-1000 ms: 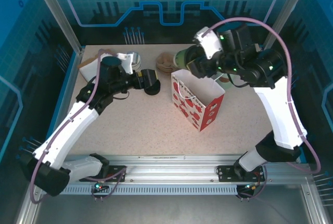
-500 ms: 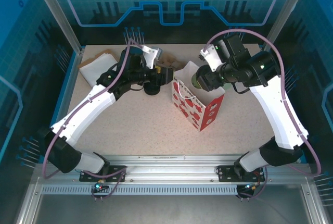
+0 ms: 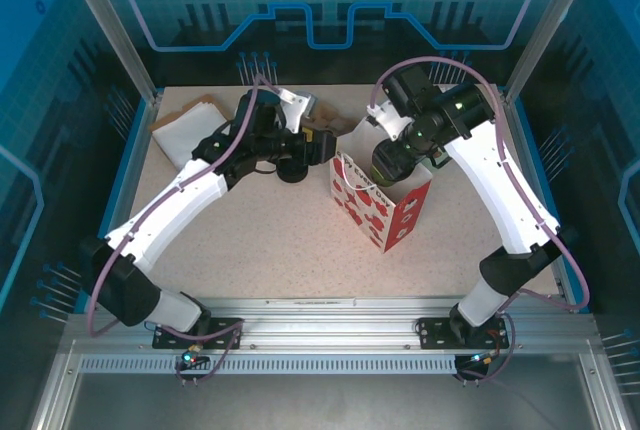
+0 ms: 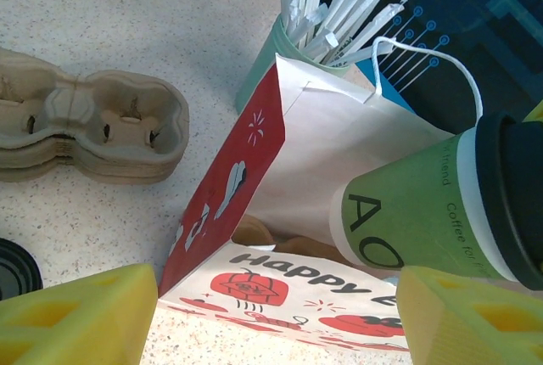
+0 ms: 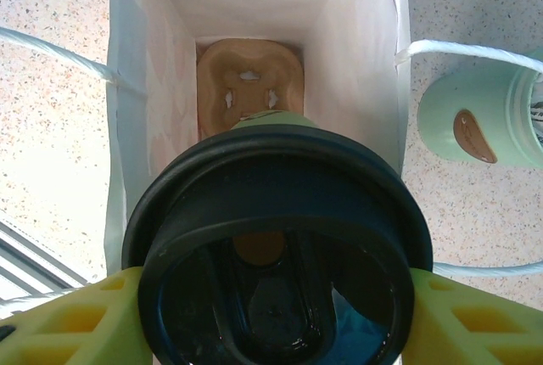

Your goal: Pack the takeout coffee

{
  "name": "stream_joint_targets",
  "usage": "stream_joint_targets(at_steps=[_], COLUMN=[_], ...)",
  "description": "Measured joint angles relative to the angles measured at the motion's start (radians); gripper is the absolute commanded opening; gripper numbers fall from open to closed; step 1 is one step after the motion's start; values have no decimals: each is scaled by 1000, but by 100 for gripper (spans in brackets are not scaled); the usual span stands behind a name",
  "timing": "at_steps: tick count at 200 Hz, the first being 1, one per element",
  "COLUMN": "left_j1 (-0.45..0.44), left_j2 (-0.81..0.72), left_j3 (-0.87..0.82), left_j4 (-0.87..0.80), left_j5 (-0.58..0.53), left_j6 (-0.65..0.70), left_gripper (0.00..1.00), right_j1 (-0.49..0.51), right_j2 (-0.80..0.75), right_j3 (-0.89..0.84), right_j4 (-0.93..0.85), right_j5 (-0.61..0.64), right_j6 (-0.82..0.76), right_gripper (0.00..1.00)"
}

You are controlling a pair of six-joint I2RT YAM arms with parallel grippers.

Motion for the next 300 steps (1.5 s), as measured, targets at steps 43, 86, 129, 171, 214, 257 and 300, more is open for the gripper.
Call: stream_joint_targets(at_steps=[43,86,129,171,214,257,300], left_j1=[-1,-1,-1,-1,-1,-1,-1], left_j2=[103,226,297,304,304,304,299], left_j3=[97,221,288,296,298,298,298], left_j4=[-8,-56,-105,-124,-127,-127,-127], left_j5=[18,46,79,96,100,98,75], left_j6=[49,97,115,124,124,124,125], left_gripper=[76,75,73,73,73,73,74], right_j1=[0,0,0,0,0,0,0], right_j2=[0,0,0,6,45,48,52], right_j3=[-11,-39,-52,-52,-52,-63,-81], right_j4=[-1,4,10,6,-2,-3,-6], right_j5=[0,0,1,4,4,4,3], right_j6=[-1,-5,-8,-10,-12,-12,-13], right_gripper=[41,40,40,40,40,40,40])
